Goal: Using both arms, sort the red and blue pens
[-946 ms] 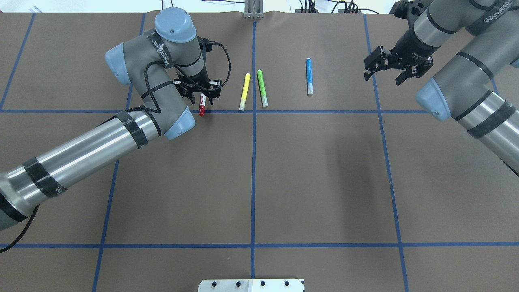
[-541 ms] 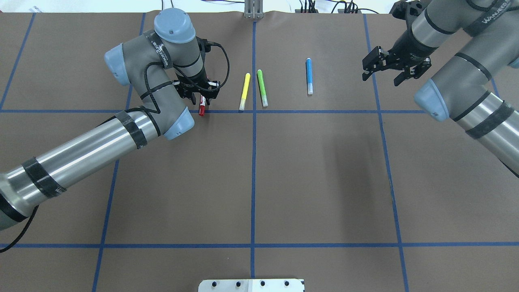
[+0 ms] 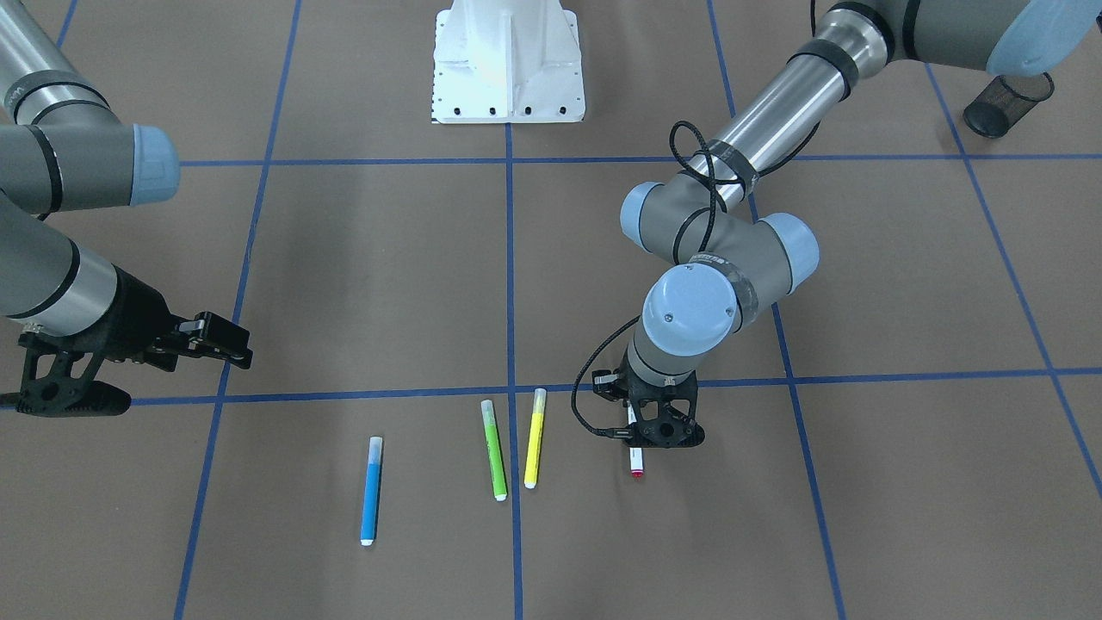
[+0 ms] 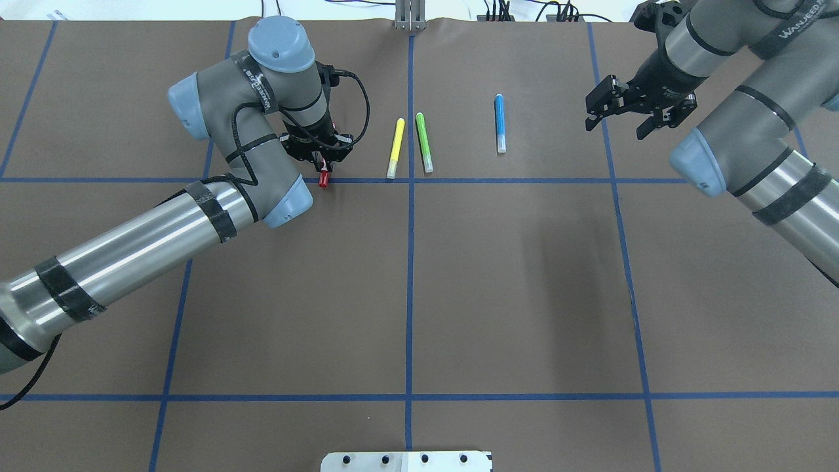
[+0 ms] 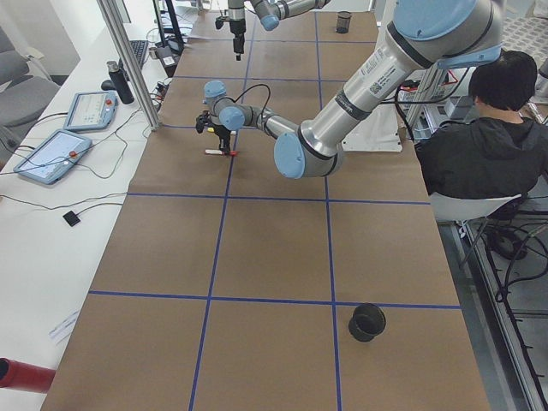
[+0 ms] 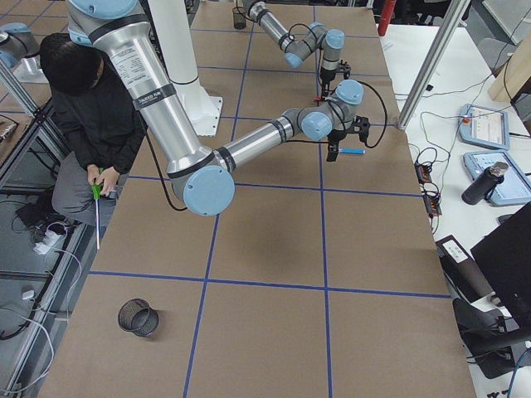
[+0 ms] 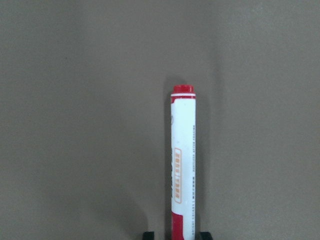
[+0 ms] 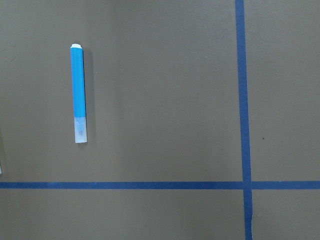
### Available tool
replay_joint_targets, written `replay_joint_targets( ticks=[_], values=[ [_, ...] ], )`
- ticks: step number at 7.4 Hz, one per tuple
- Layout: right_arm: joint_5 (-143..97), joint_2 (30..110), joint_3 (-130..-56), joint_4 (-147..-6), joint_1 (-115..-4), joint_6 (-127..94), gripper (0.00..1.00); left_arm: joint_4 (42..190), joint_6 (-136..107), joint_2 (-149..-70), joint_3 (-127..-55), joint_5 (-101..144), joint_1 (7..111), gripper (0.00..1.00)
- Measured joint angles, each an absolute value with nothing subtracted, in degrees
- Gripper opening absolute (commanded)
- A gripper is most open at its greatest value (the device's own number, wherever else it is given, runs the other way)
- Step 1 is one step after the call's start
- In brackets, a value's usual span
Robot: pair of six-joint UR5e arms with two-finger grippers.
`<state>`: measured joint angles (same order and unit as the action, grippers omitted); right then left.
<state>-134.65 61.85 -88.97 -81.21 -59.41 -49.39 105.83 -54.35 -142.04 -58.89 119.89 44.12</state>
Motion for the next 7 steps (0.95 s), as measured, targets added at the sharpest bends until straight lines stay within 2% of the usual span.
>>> replay_joint_targets(
  ticks=[4, 7],
  values=[
    [-133.26, 60.44, -88.69, -81.57, -59.38, -49.44, 0.99, 104.74, -57.07, -140.70, -62.83, 120.39, 46.02, 0.00],
    [-130.67, 55.54, -83.78, -81.58, -58.77, -49.52, 0.99, 104.17, -56.55, -135.75, -67.57, 120.44, 50.46, 0.00]
  ],
)
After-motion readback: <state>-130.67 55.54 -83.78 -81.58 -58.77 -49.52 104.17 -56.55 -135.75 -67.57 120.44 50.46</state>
